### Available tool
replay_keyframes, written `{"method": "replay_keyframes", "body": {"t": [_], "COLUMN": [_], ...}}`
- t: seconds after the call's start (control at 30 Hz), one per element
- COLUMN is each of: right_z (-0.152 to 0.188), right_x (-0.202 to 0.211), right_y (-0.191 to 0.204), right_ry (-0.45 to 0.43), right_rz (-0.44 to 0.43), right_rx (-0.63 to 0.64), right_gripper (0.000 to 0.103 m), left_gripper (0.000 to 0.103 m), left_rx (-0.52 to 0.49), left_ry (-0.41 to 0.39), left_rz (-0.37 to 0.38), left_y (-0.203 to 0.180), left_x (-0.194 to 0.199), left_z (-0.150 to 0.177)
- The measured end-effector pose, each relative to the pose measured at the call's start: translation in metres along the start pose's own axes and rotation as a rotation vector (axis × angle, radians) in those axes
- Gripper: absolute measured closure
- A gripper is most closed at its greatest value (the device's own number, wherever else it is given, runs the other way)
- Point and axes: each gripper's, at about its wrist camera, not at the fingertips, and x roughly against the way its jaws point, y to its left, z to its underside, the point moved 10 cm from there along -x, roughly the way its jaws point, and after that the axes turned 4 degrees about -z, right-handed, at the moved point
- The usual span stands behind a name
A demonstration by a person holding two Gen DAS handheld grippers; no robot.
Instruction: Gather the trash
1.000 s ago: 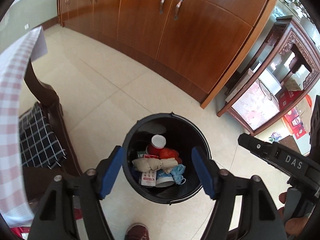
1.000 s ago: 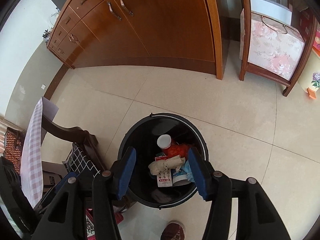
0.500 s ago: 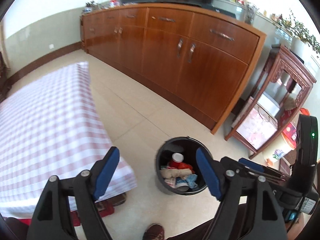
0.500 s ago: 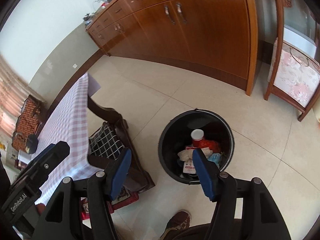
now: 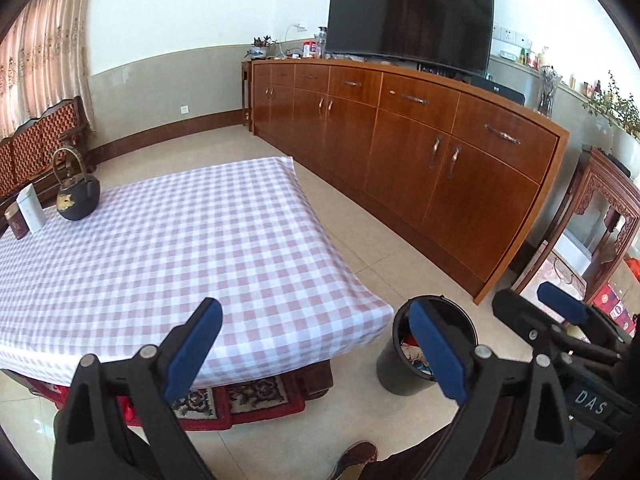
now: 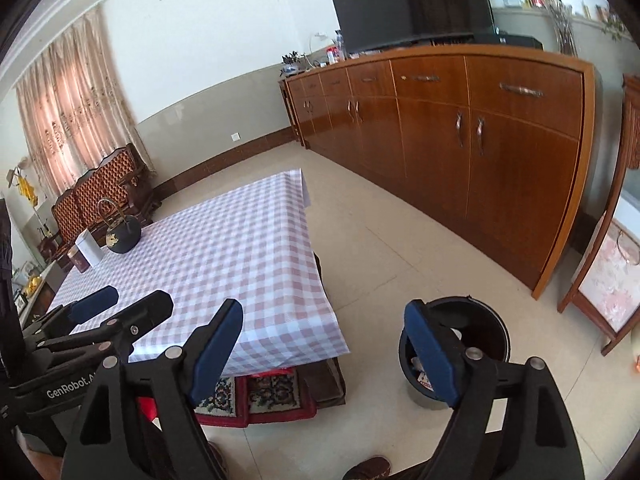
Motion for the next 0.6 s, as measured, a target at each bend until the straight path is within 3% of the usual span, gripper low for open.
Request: {"method": "replay_keyframes", "body": {"t": [0.2,0.6], "right_z": [-0.005,-0.003], "right_x": [0.043,0.055], "right_y": [0.036,0.06], "right_ry": [-0.101,-0.11], "right_rz": [0.02,0.042], "right_rx": [0.014,0.052], "right_gripper": [0.007,0.007], "left_gripper": [0.003,0.003], "left_rx": [0.023,0.114], "left_ry": [-0.044,-0.07], "left_rz": [-0.054,-0.086], "left_y": [0.028,0.054], "left_x": [0.032,0.047], "left_z": [0.006,0.016]}}
